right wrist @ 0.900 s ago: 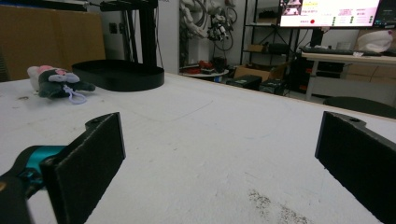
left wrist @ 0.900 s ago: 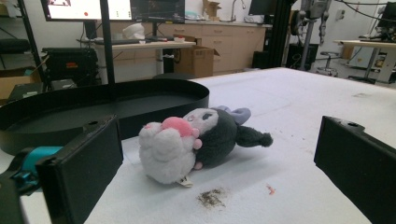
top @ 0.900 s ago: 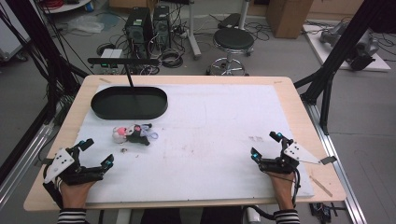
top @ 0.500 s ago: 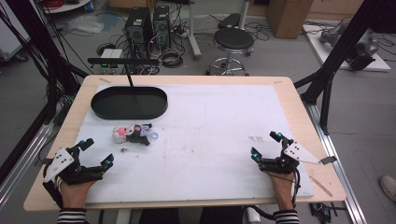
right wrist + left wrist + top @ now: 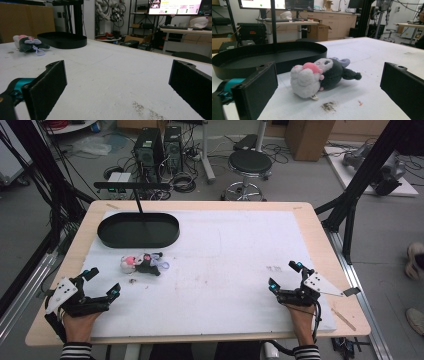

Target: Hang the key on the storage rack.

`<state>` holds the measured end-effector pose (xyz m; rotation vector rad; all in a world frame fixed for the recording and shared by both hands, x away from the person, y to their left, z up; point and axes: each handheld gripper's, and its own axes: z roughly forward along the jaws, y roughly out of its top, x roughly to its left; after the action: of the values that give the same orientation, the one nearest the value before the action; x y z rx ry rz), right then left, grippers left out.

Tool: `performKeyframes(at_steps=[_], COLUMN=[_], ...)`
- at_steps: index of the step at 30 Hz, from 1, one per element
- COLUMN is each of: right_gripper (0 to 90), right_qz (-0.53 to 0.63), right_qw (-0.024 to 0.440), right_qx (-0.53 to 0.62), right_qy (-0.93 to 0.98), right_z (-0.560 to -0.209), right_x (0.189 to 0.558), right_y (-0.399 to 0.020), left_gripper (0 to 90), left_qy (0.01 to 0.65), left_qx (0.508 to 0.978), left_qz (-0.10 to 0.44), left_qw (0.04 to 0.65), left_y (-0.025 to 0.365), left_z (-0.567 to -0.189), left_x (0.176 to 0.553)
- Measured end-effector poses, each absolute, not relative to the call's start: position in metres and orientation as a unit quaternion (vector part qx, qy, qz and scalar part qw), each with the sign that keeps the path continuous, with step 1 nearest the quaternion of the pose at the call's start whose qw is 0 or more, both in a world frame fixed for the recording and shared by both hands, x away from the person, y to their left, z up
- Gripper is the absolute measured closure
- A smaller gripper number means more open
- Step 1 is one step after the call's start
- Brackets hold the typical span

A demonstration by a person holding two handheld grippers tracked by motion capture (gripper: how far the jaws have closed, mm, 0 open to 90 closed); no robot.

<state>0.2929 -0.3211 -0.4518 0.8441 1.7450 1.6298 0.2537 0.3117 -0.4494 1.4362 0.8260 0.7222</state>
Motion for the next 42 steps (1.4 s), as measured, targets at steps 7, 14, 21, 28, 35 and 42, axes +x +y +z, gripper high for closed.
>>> performKeyframes(at_steps=[7,14,21,28,35,42], right_gripper=[0.6,0.5,0.6,0.5,0.6,0.6], right_qz=[0.615,0.615,0.615,0.615,0.616,0.617], right_qw=[0.3,0.3,0.3,0.301,0.298,0.302], right_qx=[0.316,0.316,0.316,0.315,0.319,0.316], right_qy=[0.658,0.658,0.658,0.657,0.656,0.655], right_z=[-0.452,-0.452,-0.452,-0.452,-0.452,-0.452], right_x=[0.293,0.293,0.293,0.293,0.294,0.294], right_y=[-0.321,-0.321,-0.321,-0.321,-0.322,-0.322], left_gripper=[1.7,1.7,1.7,1.7,1.7,1.7], left_qy=[0.349,0.332,0.309,0.301,0.277,0.251], left_qx=[0.633,0.648,0.678,0.697,0.733,0.764], left_qz=[0.306,0.294,0.288,0.273,0.243,0.222], left_qw=[0.62,0.619,0.602,0.591,0.572,0.552], left_y=[0.316,0.319,0.319,0.319,0.31,0.302], left_z=[-0.434,-0.407,-0.382,-0.365,-0.348,-0.336], left_x=[0.258,0.271,0.29,0.307,0.332,0.35])
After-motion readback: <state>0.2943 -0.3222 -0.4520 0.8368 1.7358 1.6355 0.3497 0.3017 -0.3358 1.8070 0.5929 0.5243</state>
